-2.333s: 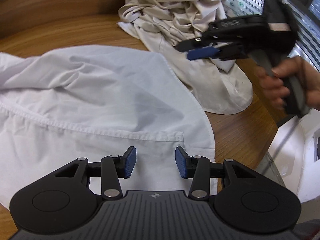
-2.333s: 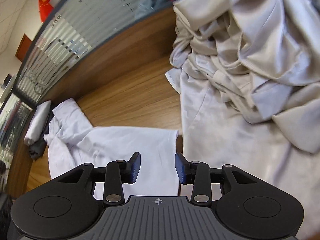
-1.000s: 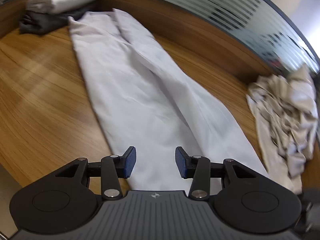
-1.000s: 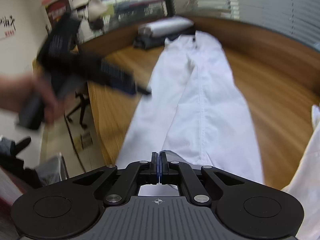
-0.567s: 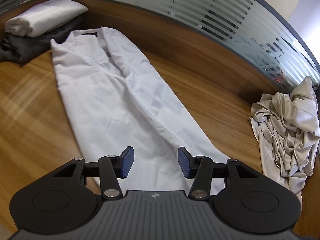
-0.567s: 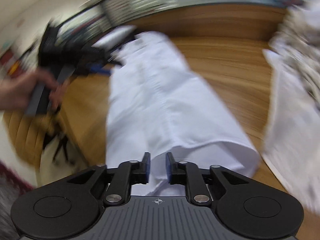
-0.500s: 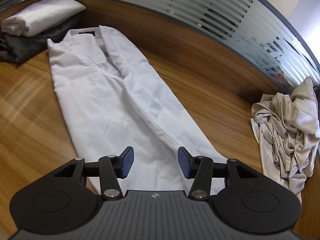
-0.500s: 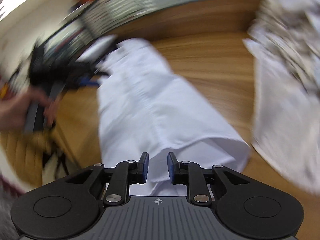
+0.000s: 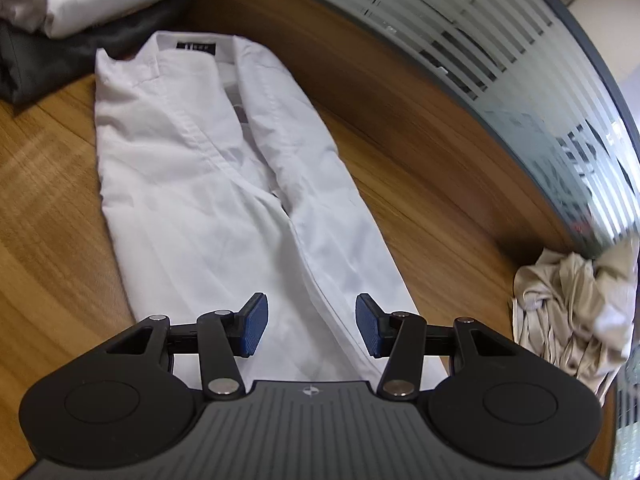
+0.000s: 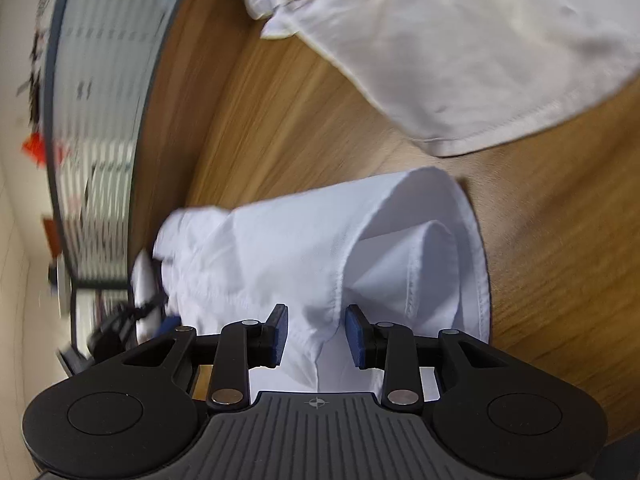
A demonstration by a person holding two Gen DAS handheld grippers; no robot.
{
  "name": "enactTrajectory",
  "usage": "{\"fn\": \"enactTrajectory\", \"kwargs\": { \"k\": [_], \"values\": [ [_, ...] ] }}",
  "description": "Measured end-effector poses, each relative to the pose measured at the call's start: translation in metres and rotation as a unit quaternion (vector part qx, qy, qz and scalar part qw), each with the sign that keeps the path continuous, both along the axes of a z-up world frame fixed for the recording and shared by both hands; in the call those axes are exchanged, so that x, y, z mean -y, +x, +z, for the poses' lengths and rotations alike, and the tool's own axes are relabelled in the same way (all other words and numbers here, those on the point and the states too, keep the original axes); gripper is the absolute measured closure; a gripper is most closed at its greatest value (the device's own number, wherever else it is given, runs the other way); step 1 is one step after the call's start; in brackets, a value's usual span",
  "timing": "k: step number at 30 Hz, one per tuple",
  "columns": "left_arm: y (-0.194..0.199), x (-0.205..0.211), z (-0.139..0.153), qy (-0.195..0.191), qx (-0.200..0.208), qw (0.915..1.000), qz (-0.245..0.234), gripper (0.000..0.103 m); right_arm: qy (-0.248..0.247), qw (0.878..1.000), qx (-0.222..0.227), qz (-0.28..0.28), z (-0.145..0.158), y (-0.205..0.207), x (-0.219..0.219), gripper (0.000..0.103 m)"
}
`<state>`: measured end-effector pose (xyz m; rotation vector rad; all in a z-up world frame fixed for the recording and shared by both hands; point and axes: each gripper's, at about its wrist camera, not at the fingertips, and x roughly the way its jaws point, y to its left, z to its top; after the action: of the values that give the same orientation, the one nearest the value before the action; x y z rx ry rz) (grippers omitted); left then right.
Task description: Fold clothes
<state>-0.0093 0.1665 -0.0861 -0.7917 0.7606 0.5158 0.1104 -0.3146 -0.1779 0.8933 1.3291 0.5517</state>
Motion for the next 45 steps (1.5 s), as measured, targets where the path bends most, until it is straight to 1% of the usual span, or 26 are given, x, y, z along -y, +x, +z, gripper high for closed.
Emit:
{"fn": "enactTrajectory", "kwargs": {
  "k": [1,2,4,7,10,12,13,16,18,22,25,26,29,31,33,37,39,40,42,44,45],
  "values": [
    [0.003,-0.005,-0.003,-0.006,-0.002,1.0,-0.002,0.049,0.005,1.0,-0.005,-0.011,-0.002,-0.001,0.0,0.082],
    [0.007,-0.009,-0.007,-0.012,-0.005,0.9999,-0.006,0.049,0.012,1.0,-0.009,-0.02,-0.003,-0.003,0.001,0.096],
    [0.015,-0.017,-0.013,-0.021,-0.01,0.9996,-0.015,0.049,0.029,0.999,-0.002,-0.042,0.002,-0.007,0.004,0.097],
    [0.025,-0.023,-0.015,-0.018,-0.012,0.999,-0.038,0.049,0.046,0.997,0.046,-0.052,0.031,-0.018,0.005,0.098],
    [0.031,-0.029,-0.015,-0.019,-0.013,0.9983,-0.053,0.049,0.045,0.992,0.111,-0.032,0.065,-0.035,0.006,0.099],
    [0.035,-0.034,-0.015,-0.02,-0.013,0.9979,-0.061,0.049,0.03,0.988,0.154,-0.003,0.08,-0.051,0.002,0.1],
    [0.037,-0.036,-0.015,-0.019,-0.015,0.9976,-0.065,0.049,0.022,0.986,0.167,0.01,0.084,-0.058,0.0,0.1],
    [0.042,-0.043,-0.013,-0.011,-0.024,0.9964,-0.081,0.049,-0.015,0.983,0.176,0.042,0.071,-0.08,-0.01,0.1],
    [0.042,-0.043,-0.006,0.006,-0.023,0.9953,-0.094,0.049,-0.045,0.984,0.167,0.049,0.053,-0.092,-0.019,0.1],
    [0.041,-0.042,0.009,0.042,-0.02,0.9916,-0.12,0.049,-0.117,0.979,0.16,0.041,0.026,-0.106,-0.034,0.1],
    [0.041,-0.037,0.022,0.073,-0.012,0.9868,-0.144,0.049,-0.145,0.972,0.184,0.029,0.036,-0.114,-0.037,0.099],
    [0.042,-0.031,0.026,0.087,-0.003,0.9838,-0.157,0.049,-0.154,0.969,0.192,0.025,0.04,-0.117,-0.038,0.096],
    [0.052,-0.01,0.033,0.12,0.019,0.9703,-0.209,0.049,-0.18,0.955,0.236,0.018,0.061,-0.122,-0.035,0.094],
    [0.064,0.006,0.027,0.124,0.018,0.9619,-0.243,0.049,-0.194,0.948,0.253,0.014,0.07,-0.123,-0.027,0.093],
    [0.073,0.018,0.018,0.118,0.013,0.9574,-0.263,0.049,-0.207,0.944,0.258,0.006,0.072,-0.122,-0.018,0.093],
    [0.083,0.032,-0.003,0.098,-0.005,0.9526,-0.288,0.049,-0.225,0.944,0.24,-0.015,0.065,-0.116,0.006,0.091],
    [0.086,0.035,-0.015,0.092,-0.019,0.95,-0.298,0.049,-0.234,0.946,0.225,-0.026,0.057,-0.112,0.017,0.091],
    [0.088,0.035,-0.019,0.09,-0.027,0.9498,-0.299,0.049,-0.233,0.946,0.223,-0.035,0.054,-0.112,0.021,0.09],
    [0.09,0.035,-0.028,0.088,-0.043,0.95,-0.297,0.049,-0.216,0.95,0.221,-0.045,0.047,-0.109,0.029,0.09],
    [0.092,0.033,-0.033,0.082,-0.054,0.952,-0.29,0.049,-0.206,0.951,0.226,-0.04,0.041,-0.103,0.031,0.086],
    [0.094,0.032,-0.034,0.08,-0.058,0.9529,-0.287,0.049,-0.208,0.95,0.232,-0.034,0.038,-0.1,0.03,0.085]
  ]
}}
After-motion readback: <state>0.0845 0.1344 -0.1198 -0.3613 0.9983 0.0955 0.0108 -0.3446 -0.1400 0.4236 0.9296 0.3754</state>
